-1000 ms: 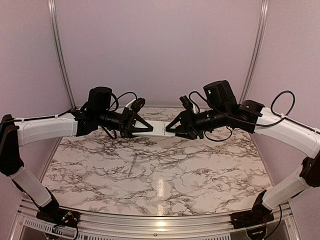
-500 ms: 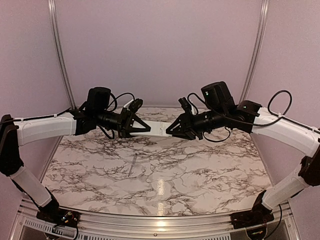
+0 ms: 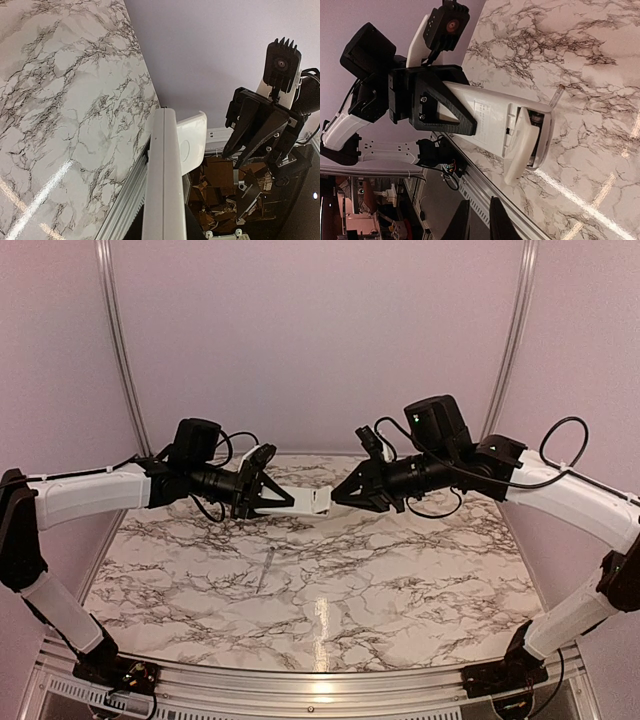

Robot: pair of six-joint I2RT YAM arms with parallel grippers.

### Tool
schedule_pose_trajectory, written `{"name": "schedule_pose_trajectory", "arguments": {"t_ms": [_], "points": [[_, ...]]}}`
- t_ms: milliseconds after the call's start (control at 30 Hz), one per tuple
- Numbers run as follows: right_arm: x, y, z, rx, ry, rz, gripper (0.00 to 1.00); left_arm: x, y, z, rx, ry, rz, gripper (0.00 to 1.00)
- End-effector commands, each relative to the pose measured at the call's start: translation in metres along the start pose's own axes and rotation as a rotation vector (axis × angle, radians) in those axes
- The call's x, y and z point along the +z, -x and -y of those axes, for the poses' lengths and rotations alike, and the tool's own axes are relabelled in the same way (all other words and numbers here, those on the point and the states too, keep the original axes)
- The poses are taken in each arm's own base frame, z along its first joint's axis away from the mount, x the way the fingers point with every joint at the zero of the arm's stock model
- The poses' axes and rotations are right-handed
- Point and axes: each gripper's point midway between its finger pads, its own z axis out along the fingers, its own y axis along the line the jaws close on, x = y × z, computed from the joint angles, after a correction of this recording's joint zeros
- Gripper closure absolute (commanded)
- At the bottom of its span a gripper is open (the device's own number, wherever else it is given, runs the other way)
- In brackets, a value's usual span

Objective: Unload the batteries from the remote control

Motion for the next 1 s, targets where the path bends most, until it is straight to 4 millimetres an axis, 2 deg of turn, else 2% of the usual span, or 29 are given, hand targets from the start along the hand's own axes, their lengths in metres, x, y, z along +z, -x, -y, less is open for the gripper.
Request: {"name": "schedule_pose_trajectory", "arguments": {"t_ms": [0, 133, 200, 267, 433, 500, 800, 967], "points": [[-0.002, 0.005, -0.009, -0.027, 0.02, 0.012, 0.87, 0.0, 0.0, -0.003, 0.015, 0.012, 0.005, 1.0], [0.003, 0.006, -0.008, -0.02, 0.034, 0.016, 0.86, 0.001, 0.001, -0.003, 0.013, 0.007, 0.004, 1.0], [0.004, 0.006, -0.008, -0.018, 0.039, 0.017, 0.83, 0.0, 0.001, -0.002, 0.014, 0.003, 0.005, 1.0], [0.005, 0.005, -0.006, -0.015, 0.032, 0.014, 0.75, 0.0, 0.001, 0.0, 0.015, -0.005, 0.008, 1.0], [0.001, 0.006, -0.002, -0.017, -0.004, 0.026, 0.47, -0.002, -0.001, 0.003, 0.016, -0.014, 0.008, 1.0], [0.0, 0.006, 0.0, -0.015, -0.015, 0.03, 0.4, -0.002, -0.001, 0.005, 0.016, -0.017, 0.007, 1.0], [0.013, 0.01, 0.006, 0.001, -0.022, 0.028, 0.4, -0.004, 0.002, 0.015, 0.029, -0.051, 0.019, 1.0], [0.02, 0.013, 0.008, 0.005, -0.033, 0.017, 0.43, -0.005, 0.002, 0.017, 0.03, -0.056, 0.022, 1.0]]}}
